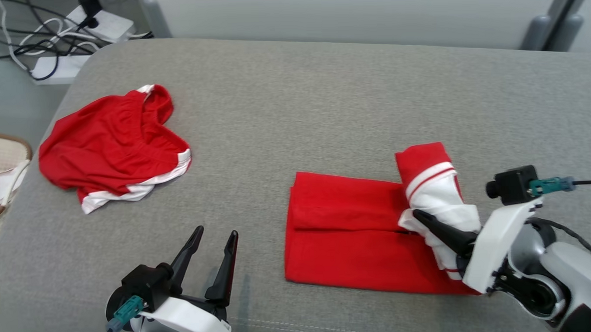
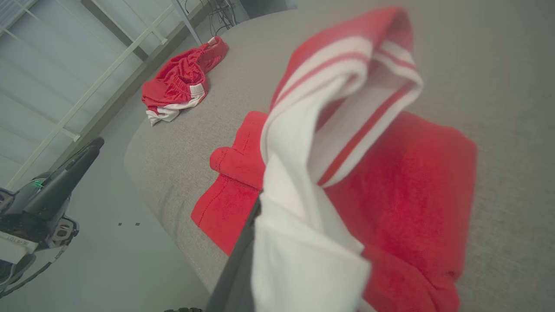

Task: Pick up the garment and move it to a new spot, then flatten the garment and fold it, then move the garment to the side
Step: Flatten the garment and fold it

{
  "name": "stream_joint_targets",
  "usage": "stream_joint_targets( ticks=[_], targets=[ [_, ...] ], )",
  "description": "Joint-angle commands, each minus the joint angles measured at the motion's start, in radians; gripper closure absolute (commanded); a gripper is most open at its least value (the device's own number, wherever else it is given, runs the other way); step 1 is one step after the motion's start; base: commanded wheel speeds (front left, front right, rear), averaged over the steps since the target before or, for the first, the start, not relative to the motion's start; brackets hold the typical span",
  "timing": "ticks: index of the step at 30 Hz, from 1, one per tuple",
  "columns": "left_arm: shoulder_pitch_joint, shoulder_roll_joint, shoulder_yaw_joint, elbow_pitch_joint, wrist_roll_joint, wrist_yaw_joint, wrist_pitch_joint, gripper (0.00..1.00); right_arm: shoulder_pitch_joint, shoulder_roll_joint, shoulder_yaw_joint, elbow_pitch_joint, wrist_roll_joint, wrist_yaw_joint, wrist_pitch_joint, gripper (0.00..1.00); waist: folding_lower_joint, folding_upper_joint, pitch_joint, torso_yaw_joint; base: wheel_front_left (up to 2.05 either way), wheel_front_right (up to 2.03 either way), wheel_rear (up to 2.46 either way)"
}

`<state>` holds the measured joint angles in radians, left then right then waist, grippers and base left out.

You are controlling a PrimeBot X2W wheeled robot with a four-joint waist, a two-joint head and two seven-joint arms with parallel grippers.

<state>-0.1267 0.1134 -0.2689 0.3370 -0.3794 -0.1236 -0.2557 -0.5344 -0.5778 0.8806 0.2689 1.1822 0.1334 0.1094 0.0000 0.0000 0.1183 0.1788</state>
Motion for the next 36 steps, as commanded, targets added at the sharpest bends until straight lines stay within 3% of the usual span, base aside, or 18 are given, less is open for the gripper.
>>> stream_joint_targets(
  ticks=[1,7,13,15,16,21,29,36],
  targets=[
    [-0.030,0.011,0.025,-0.020,-0.009,-0.007,-0.006,0.00,-0.020,0.006,-0.002,-0.015,-0.010,-0.003,0.007,1.00,0.0000,0.0000,0.005,0.035,0.00,0.00,0.00],
    [-0.034,-0.008,-0.001,-0.020,-0.015,-0.007,-0.006,0.00,-0.067,0.091,0.009,0.047,-0.055,-0.003,0.026,1.00,0.0000,0.0000,0.021,0.129,0.00,0.00,0.00],
    [-0.029,-0.020,-0.011,-0.017,-0.025,-0.007,-0.006,0.00,-0.096,0.130,0.005,0.127,-0.096,-0.003,0.020,1.00,0.0000,0.0000,0.035,0.203,0.00,0.00,0.00],
    [-0.028,-0.020,-0.013,-0.020,-0.025,-0.007,-0.006,0.00,-0.103,0.138,0.001,0.160,-0.115,-0.003,0.017,0.38,0.0000,0.0000,0.040,0.213,0.00,0.00,0.00],
    [-0.027,-0.020,-0.013,-0.022,-0.025,-0.007,-0.006,0.00,-0.106,0.145,-0.003,0.169,-0.117,-0.003,0.016,0.00,0.0000,0.0000,0.041,0.215,0.00,0.00,0.00],
    [-0.026,-0.020,0.010,-0.032,-0.019,-0.007,-0.006,0.00,-0.130,0.149,-0.050,0.155,-0.098,-0.003,0.008,0.00,0.0000,0.0000,0.047,0.194,0.00,0.00,0.00],
    [-0.033,-0.012,0.028,-0.052,0.000,-0.007,-0.006,0.00,-0.135,0.058,-0.198,0.086,-0.081,-0.003,-0.056,0.00,0.0000,0.0000,0.027,0.118,0.00,0.00,0.00],
    [-0.028,-0.002,0.054,-0.069,0.019,-0.007,-0.006,0.00,0.018,0.007,-0.322,0.105,-0.055,-0.003,-0.110,0.00,0.0000,0.0000,0.007,0.057,0.00,0.00,0.00]
  ],
)
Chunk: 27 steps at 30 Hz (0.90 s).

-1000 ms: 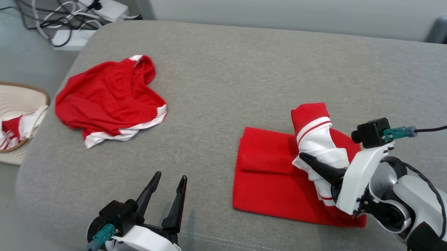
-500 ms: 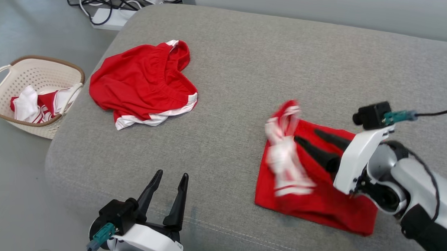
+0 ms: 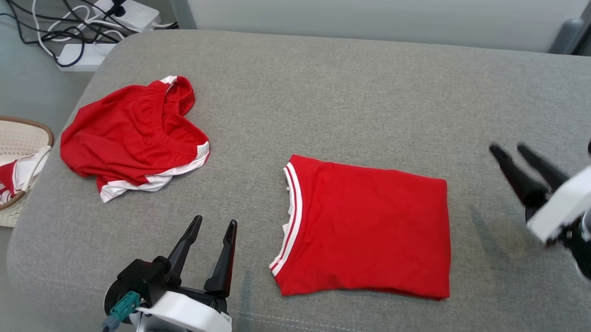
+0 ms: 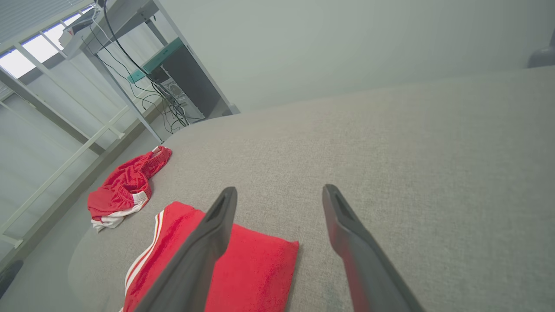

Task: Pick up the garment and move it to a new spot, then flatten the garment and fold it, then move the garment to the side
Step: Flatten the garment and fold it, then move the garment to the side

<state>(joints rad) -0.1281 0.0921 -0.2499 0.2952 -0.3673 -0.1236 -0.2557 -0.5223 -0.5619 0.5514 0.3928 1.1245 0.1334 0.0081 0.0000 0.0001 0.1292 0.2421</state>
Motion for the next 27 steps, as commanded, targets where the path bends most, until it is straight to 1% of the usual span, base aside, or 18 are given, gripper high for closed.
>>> stream_joint_targets(
  ticks=[1,6,10,15,21,27],
  targets=[
    [-0.027,0.020,0.036,-0.029,0.009,-0.007,-0.006,0.00,0.034,-0.006,0.001,-0.014,0.007,-0.003,-0.012,0.00,0.0000,-0.0001,-0.003,-0.010,0.00,0.00,0.00],
    [-0.030,0.022,0.030,-0.035,0.014,-0.007,-0.006,0.00,0.153,0.042,-0.007,0.017,0.020,-0.003,-0.041,0.00,0.0000,-0.0001,0.003,-0.010,0.00,0.00,0.00],
    [-0.034,0.025,0.022,-0.037,0.014,-0.007,-0.006,0.00,0.198,0.094,0.014,0.025,0.034,-0.003,-0.043,0.00,0.0000,-0.0001,0.016,0.005,0.00,0.00,0.00],
    [-0.036,0.024,0.020,-0.037,-0.006,-0.007,-0.006,0.00,0.204,0.138,0.031,0.071,0.041,-0.003,-0.045,0.00,0.0000,-0.0001,0.026,0.037,0.00,0.00,0.00],
    [-0.043,0.023,0.016,-0.043,-0.007,-0.007,-0.006,0.00,0.195,0.163,0.051,0.109,0.050,-0.003,-0.032,0.00,0.0000,-0.0001,0.040,0.066,0.00,0.00,0.00],
    [-0.044,0.019,0.015,-0.047,-0.003,-0.007,-0.006,0.00,0.175,0.183,0.080,0.135,0.048,-0.003,-0.028,0.00,0.0000,-0.0001,0.049,0.079,0.00,0.00,0.00]
  ],
)
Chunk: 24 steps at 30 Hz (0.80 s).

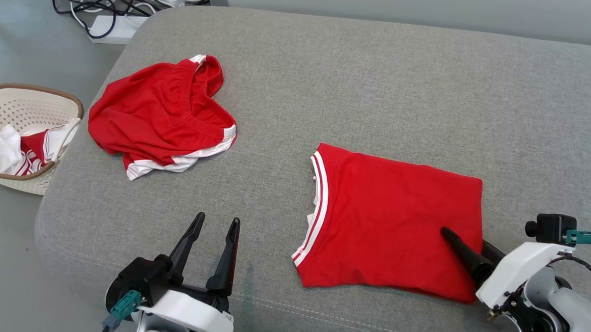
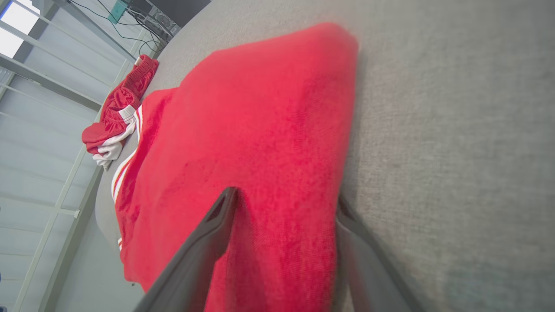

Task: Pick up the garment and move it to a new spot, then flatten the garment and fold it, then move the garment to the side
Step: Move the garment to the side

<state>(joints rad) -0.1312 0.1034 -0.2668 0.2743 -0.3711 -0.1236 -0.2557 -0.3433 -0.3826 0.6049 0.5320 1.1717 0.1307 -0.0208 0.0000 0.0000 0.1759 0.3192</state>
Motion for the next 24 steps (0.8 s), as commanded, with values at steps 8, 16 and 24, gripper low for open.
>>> stream_joint_targets(
  ticks=[8,16,24],
  targets=[
    [-0.047,0.006,0.031,-0.027,0.002,-0.007,-0.006,0.00,-0.044,0.030,0.056,0.027,0.010,0.000,-0.017,1.00,0.0000,0.0000,0.012,0.008,0.00,0.00,0.00],
    [-0.037,0.015,0.033,-0.021,0.008,-0.007,-0.006,0.00,-0.059,0.001,0.057,0.022,0.017,0.000,-0.081,1.00,0.0000,0.0000,-0.013,-0.027,0.00,0.00,0.00],
    [-0.048,0.039,0.005,-0.020,0.012,-0.007,-0.006,0.00,-0.028,-0.011,0.069,0.026,0.033,0.000,-0.137,1.00,0.0000,0.0000,-0.063,-0.157,0.00,0.00,0.00]
  ],
)
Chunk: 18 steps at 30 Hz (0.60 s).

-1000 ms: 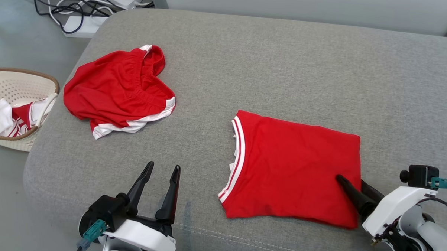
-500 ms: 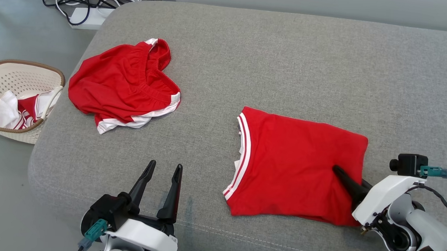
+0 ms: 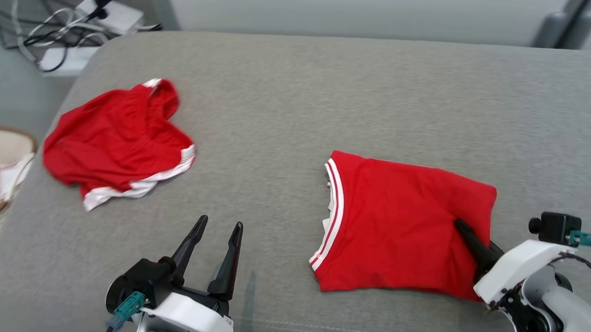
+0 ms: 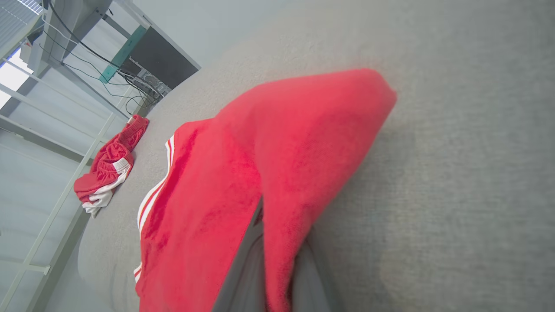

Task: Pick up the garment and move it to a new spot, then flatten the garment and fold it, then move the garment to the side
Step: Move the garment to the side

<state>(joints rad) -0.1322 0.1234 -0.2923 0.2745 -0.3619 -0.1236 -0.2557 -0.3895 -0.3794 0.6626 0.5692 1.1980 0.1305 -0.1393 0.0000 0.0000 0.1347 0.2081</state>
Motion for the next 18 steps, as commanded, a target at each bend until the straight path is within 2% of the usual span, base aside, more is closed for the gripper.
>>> stream_joint_targets(
  ticks=[1,13,18],
  targets=[
    [-0.048,0.023,0.025,-0.018,0.002,-0.007,-0.006,0.00,0.024,-0.012,0.011,-0.011,0.010,0.000,-0.027,1.00,0.0000,0.0000,-0.028,-0.068,0.00,0.00,0.00],
    [-0.049,0.040,0.010,-0.008,-0.002,-0.007,-0.006,0.00,0.063,-0.013,0.025,0.009,0.035,0.000,-0.066,1.00,0.0000,0.0000,-0.073,-0.359,0.00,0.00,0.00],
    [-0.041,0.030,0.025,-0.011,-0.008,-0.007,-0.006,0.00,0.066,-0.030,0.030,0.008,0.044,0.000,-0.067,1.00,0.0000,0.0000,-0.067,-0.451,0.00,0.00,0.00]
  ],
)
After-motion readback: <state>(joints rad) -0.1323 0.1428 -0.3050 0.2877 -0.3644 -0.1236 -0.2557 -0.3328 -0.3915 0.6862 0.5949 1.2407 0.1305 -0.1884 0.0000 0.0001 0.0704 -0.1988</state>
